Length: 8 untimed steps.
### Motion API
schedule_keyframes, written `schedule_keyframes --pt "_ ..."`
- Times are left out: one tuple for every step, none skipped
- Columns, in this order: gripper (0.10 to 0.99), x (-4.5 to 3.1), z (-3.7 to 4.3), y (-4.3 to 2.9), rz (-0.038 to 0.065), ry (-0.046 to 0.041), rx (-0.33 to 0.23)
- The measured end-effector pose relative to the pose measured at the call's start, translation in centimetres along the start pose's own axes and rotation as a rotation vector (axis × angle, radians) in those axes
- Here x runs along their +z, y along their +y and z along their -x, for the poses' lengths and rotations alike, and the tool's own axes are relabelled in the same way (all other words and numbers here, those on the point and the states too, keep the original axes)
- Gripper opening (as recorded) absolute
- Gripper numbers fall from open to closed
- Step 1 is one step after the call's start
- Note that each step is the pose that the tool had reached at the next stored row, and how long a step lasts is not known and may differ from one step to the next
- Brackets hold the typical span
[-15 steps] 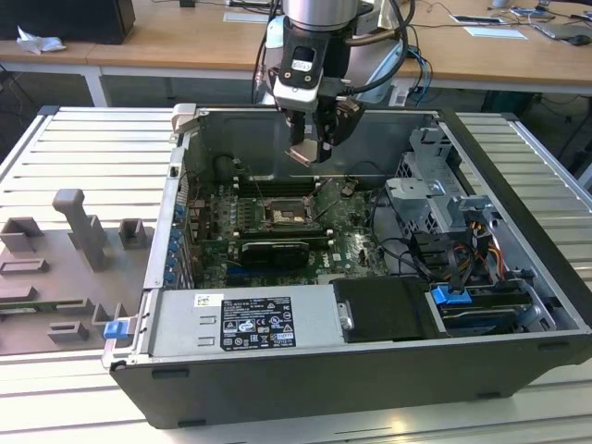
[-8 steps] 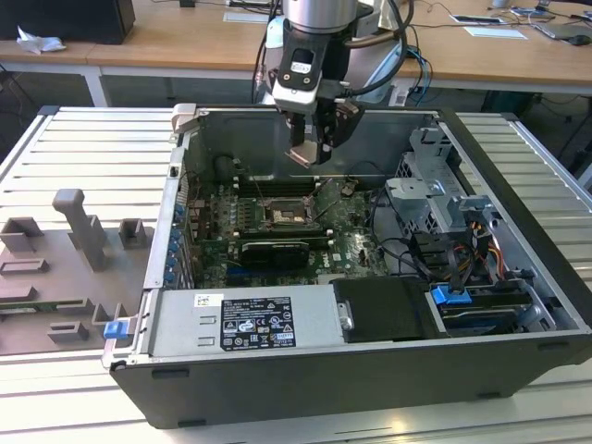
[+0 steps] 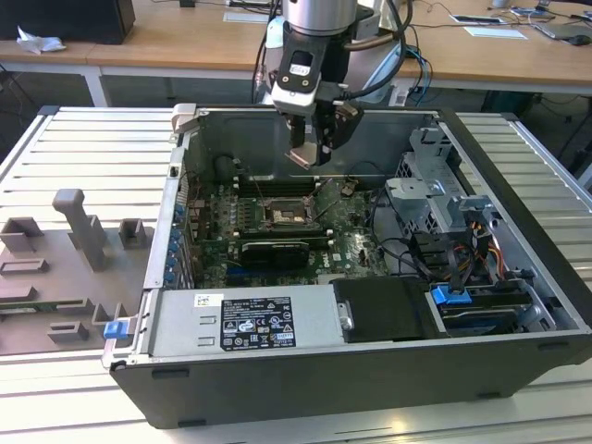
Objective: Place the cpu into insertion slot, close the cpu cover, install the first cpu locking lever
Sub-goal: 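Place the cpu into insertion slot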
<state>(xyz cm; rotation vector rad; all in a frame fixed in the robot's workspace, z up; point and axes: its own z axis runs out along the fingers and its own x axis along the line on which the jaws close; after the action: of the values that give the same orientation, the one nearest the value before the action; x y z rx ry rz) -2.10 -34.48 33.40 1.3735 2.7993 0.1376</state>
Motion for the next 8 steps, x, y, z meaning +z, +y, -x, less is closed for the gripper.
schedule_keyframes --pt "0.525 0.03 0.0 0.0 0.0 -0.0006 0.007" --pt "0.525 0.07 0.0 -0.01 0.0 -0.0015 0.018" --pt "0.525 0.11 0.0 -0.01 0.001 -0.0033 0.038" --pt "0.525 0.14 0.0 -0.02 0.001 -0.0047 0.054" --pt "0.525 0.16 0.0 -0.02 0.001 -0.0061 0.07" --pt "0.525 0.18 0.0 -0.02 0.002 -0.0073 0.084" --pt "0.525 0.2 0.0 -0.02 0.002 -0.0092 0.105" --pt "0.525 0.22 0.0 -0.02 0.003 -0.0106 0.121"
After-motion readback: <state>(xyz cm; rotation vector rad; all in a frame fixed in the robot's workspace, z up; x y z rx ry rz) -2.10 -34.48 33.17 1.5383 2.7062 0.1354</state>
